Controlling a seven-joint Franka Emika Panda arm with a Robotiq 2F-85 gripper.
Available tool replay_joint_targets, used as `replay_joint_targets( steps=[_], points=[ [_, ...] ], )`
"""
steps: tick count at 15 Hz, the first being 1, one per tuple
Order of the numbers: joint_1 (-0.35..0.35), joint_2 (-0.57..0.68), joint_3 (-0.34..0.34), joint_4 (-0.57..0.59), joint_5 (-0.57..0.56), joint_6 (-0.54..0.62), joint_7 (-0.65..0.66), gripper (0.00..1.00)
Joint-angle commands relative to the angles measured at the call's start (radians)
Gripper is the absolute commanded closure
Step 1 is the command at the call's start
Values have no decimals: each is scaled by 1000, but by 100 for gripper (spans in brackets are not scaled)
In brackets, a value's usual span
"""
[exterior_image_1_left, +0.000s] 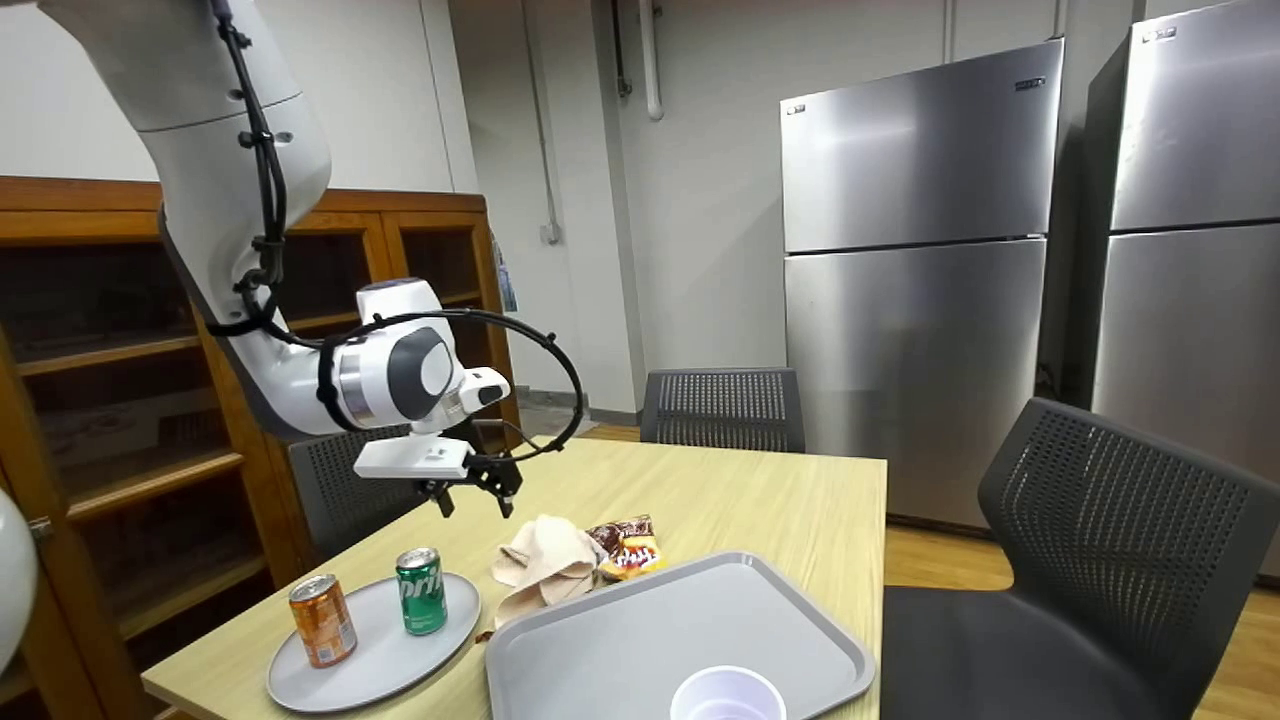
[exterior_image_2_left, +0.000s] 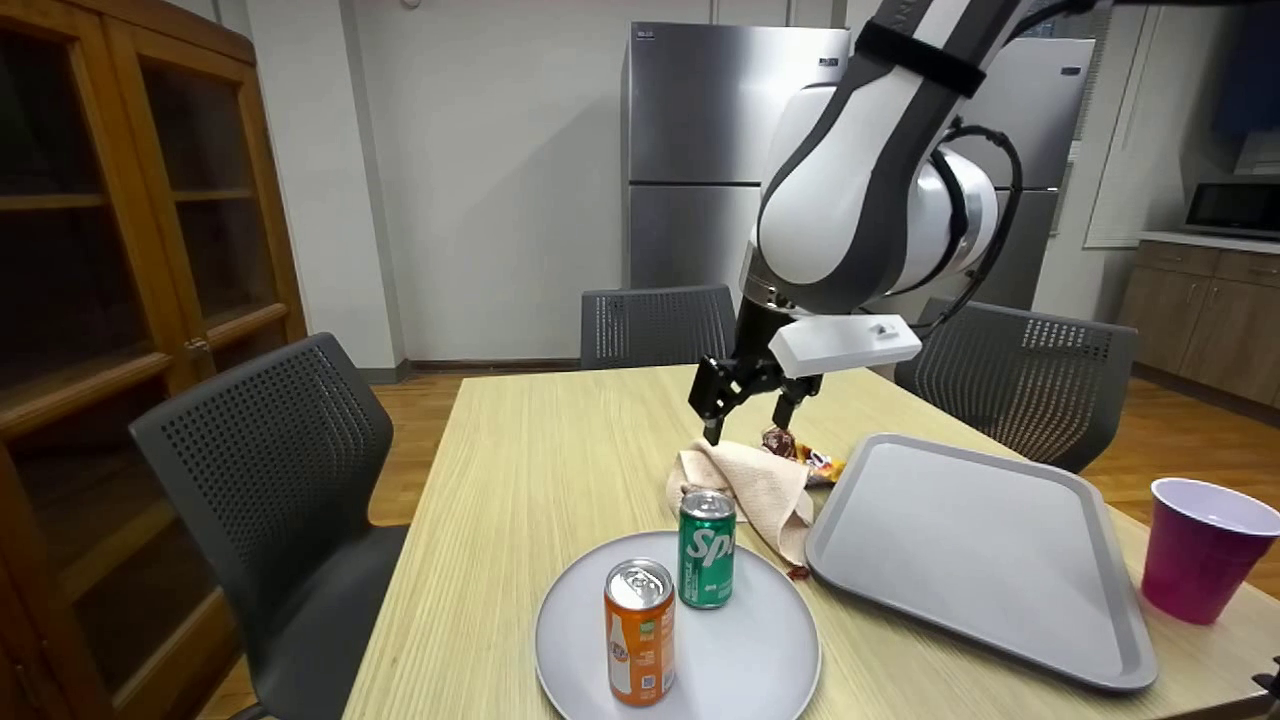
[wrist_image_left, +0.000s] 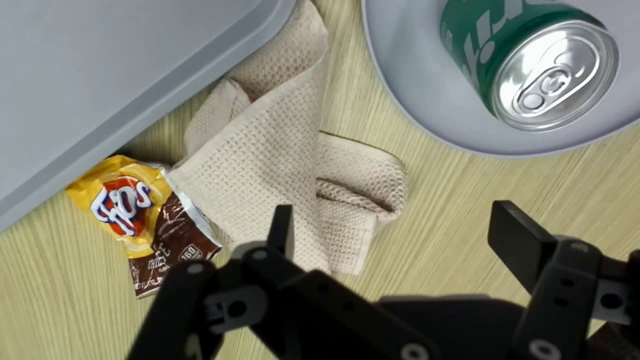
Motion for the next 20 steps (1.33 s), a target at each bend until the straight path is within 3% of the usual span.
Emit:
replay_joint_targets(
  steps=[1, 9, 15, 20],
  points=[
    [17, -22, 24, 2, -10, -51, 52, 0],
    [8, -5, 138, 19, 32, -100, 26, 0],
    [54, 15, 95, 40, -13, -124, 95, 0],
    [45, 47, 99, 67, -11, -160, 102, 0]
  ],
)
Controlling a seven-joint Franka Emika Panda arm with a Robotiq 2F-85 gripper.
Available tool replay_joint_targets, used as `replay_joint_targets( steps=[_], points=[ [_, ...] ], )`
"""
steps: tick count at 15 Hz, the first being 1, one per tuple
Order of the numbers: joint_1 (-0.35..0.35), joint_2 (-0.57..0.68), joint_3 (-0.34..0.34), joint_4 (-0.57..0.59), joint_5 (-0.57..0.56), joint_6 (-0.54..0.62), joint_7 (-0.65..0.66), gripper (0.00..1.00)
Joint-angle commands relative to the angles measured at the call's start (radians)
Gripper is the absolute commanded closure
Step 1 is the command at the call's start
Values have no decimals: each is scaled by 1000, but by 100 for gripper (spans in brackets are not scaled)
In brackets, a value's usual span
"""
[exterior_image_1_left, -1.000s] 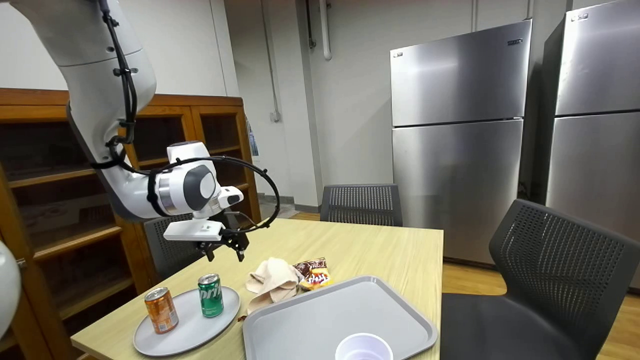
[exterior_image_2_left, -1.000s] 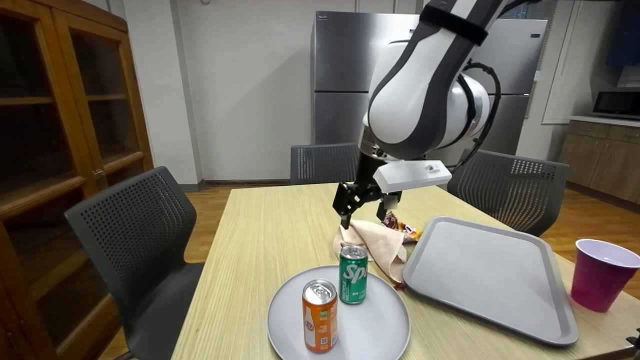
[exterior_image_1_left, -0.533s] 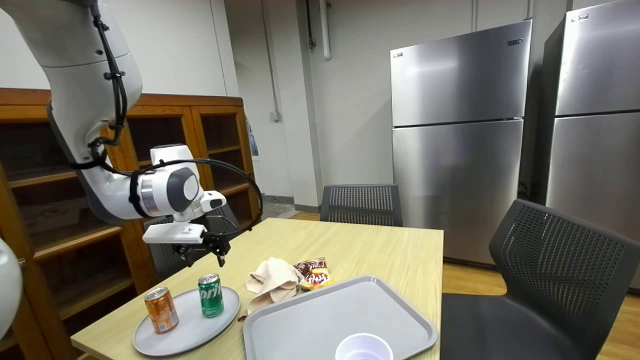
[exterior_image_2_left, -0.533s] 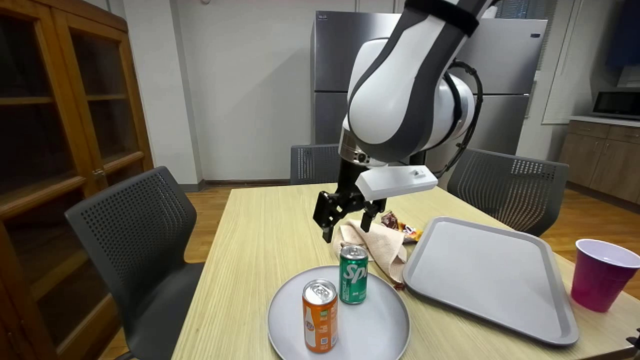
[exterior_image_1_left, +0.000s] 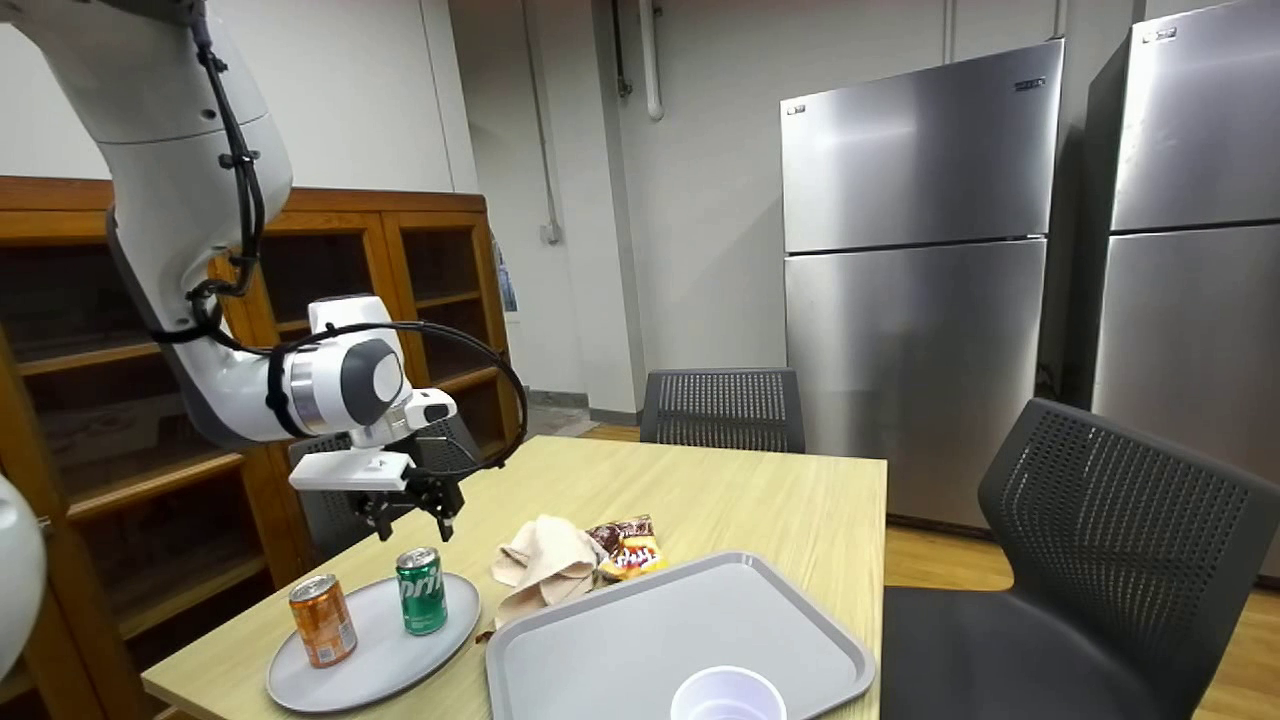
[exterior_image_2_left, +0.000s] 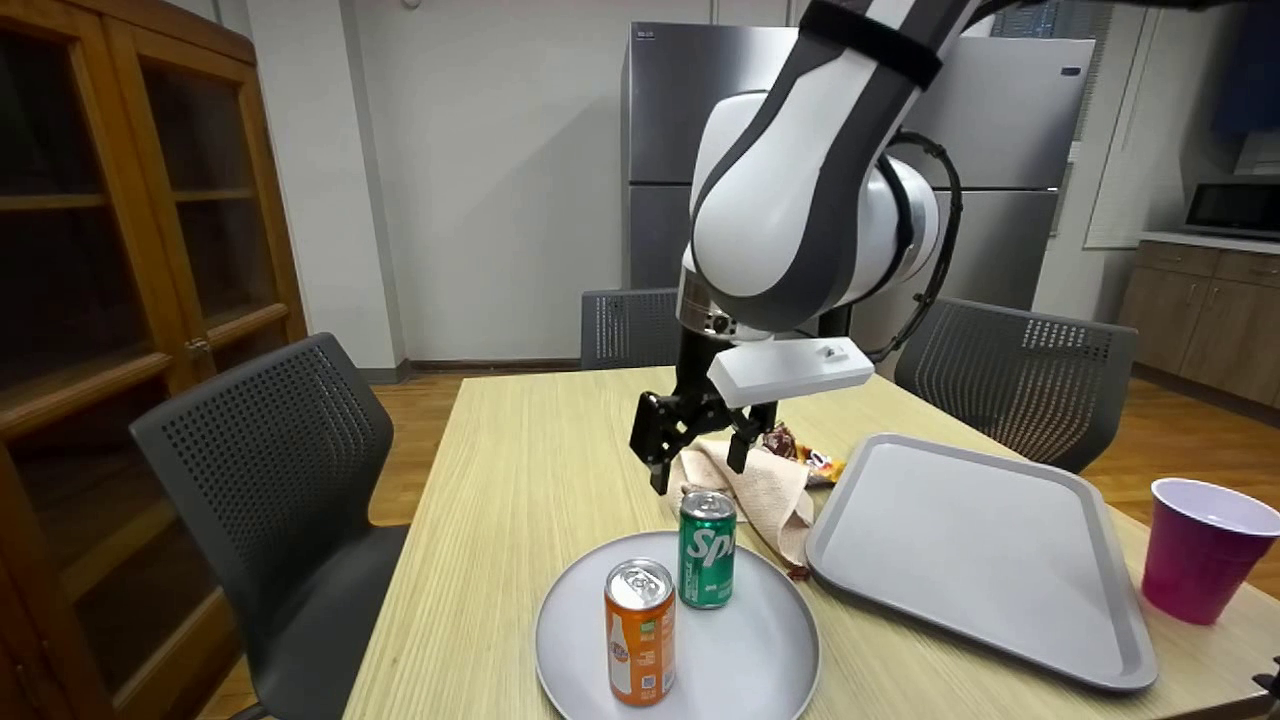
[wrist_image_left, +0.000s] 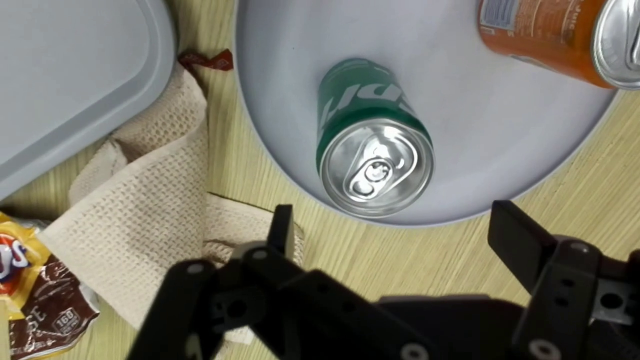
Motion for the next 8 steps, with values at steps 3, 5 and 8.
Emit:
replay_joint_targets(
  steps=[3, 5, 8],
  points=[
    [6, 49, -2, 55, -13, -66, 33, 0],
    [6, 68, -2, 64, -11, -68, 32, 0],
    [1, 93, 2, 77, -2, -76, 26, 0]
  ],
)
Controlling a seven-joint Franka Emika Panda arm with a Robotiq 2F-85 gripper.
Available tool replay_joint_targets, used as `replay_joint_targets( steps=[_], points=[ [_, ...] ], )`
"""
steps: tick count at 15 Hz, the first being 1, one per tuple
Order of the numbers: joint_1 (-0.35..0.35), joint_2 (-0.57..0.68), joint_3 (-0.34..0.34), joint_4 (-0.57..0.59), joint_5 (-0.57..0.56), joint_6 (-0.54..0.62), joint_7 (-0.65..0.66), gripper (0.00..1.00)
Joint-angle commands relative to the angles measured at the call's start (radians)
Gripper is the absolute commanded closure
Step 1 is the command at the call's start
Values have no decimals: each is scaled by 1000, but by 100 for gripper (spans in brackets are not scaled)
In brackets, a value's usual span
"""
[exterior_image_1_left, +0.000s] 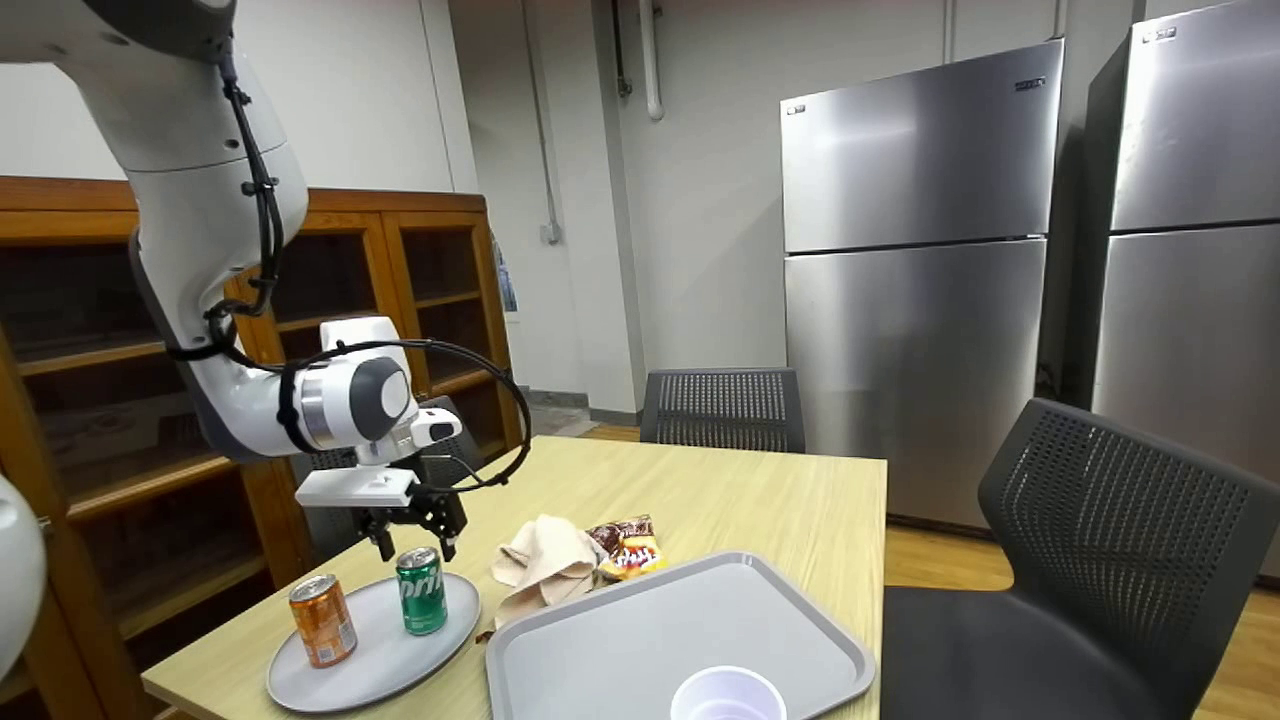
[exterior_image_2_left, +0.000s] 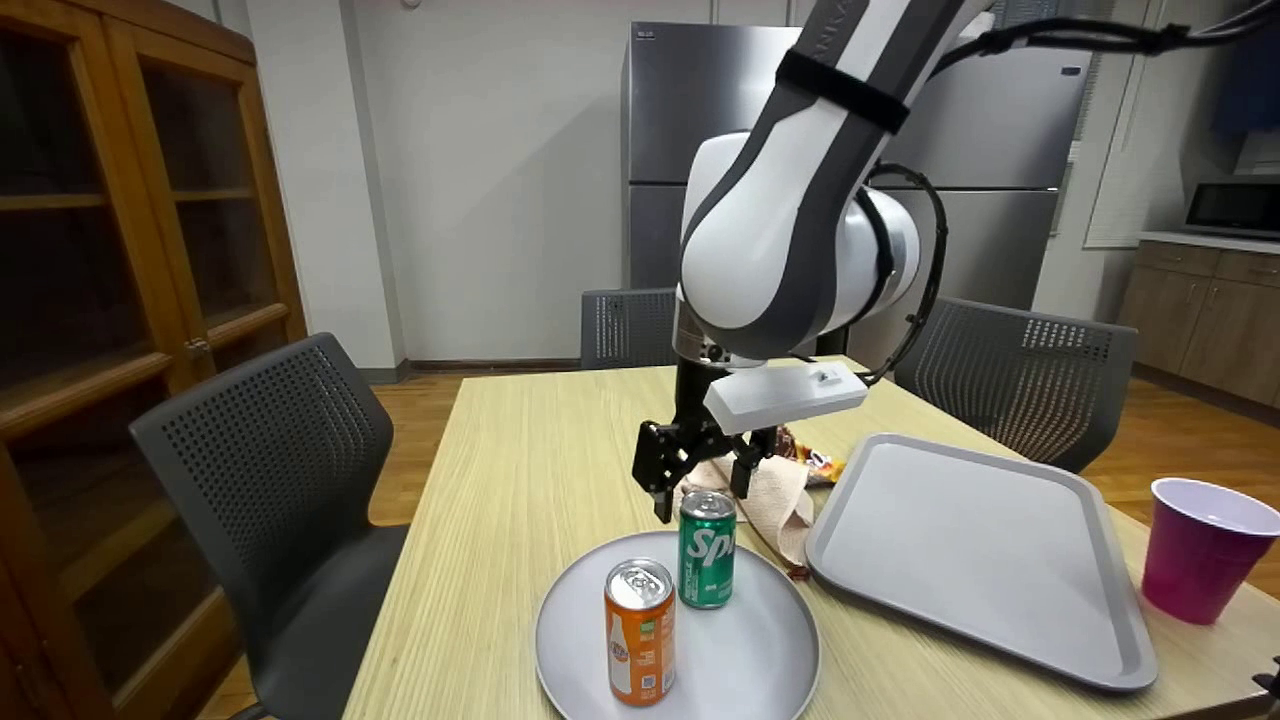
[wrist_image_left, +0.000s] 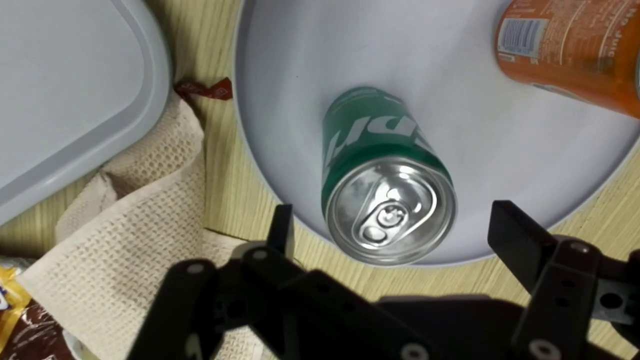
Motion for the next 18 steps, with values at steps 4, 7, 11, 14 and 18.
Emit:
replay_joint_targets(
  steps=[4, 7, 11, 14, 18],
  points=[
    [5, 46, -2, 43, -3, -45, 27, 0],
    [3, 58, -2, 50, 0, -49, 24, 0],
    [3, 66, -1, 55, -2, -46, 19, 12],
    [5, 66, -3, 55, -5, -40, 19, 42],
    [3, 70, 1, 56, -4, -41, 15, 62]
  ],
)
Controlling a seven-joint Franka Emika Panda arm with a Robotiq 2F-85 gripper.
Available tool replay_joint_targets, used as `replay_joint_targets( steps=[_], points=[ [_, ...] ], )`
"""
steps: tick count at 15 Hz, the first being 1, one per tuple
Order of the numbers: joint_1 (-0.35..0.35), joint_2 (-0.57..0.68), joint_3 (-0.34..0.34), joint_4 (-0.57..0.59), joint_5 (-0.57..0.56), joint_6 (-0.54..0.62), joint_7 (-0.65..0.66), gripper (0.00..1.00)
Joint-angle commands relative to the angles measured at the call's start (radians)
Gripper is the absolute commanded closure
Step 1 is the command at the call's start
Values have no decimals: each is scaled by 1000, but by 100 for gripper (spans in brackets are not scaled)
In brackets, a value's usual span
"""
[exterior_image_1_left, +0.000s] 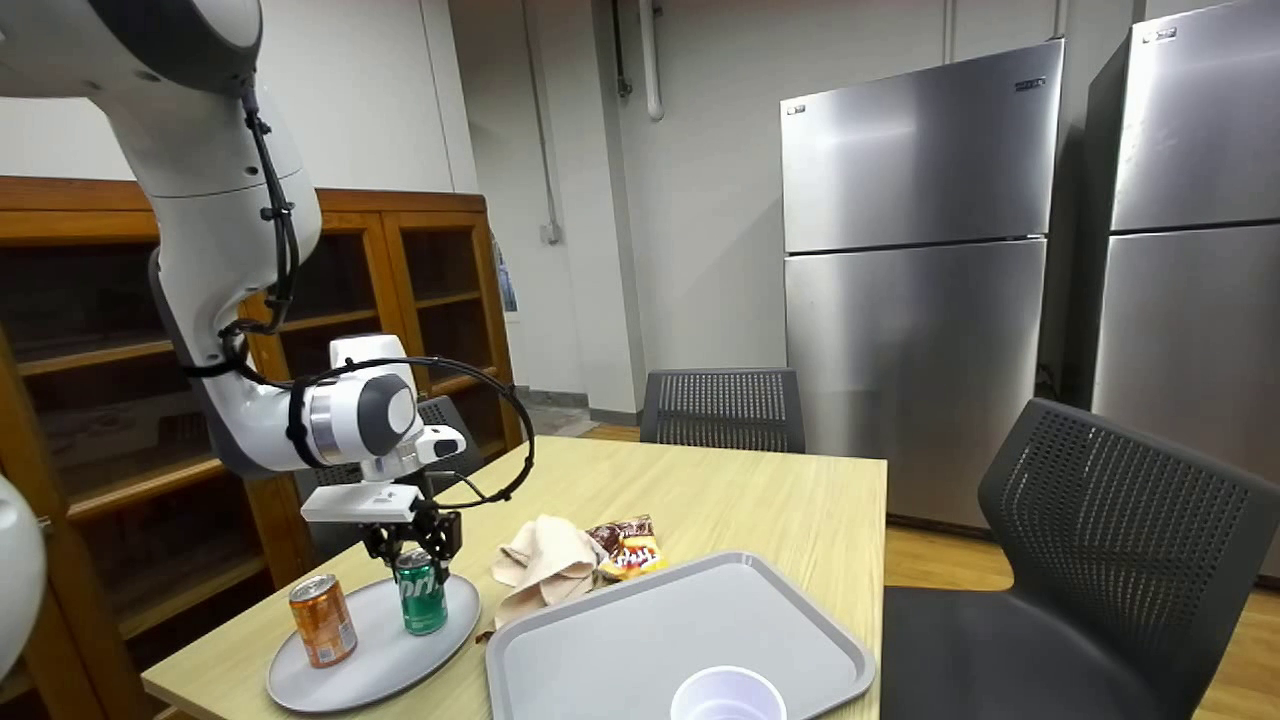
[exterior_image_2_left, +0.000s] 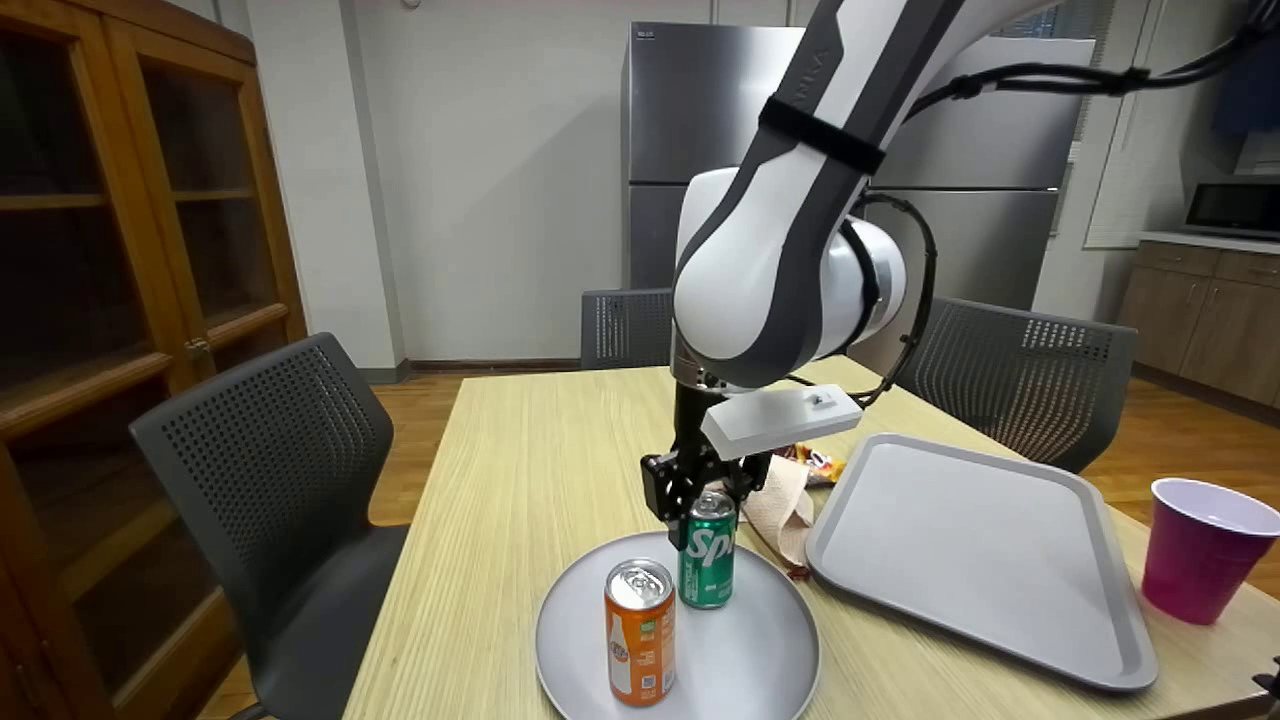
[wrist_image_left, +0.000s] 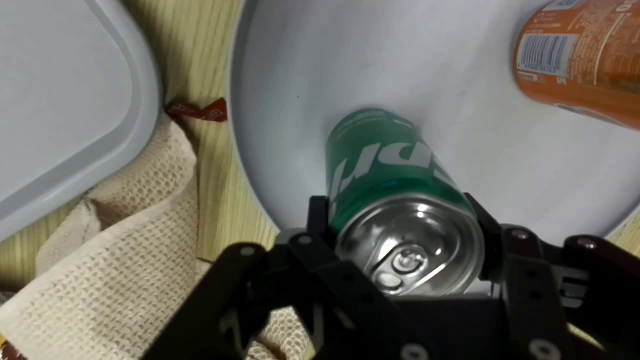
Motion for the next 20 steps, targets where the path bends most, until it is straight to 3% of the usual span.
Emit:
replay_joint_targets(
  steps=[1, 8, 20],
  points=[
    [2, 7, 3, 22, -3, -29, 13, 62],
    [-22, -50, 16, -11, 9, -6, -8, 62],
    [-57, -138, -60, -43, -19, 7, 20, 62]
  ],
)
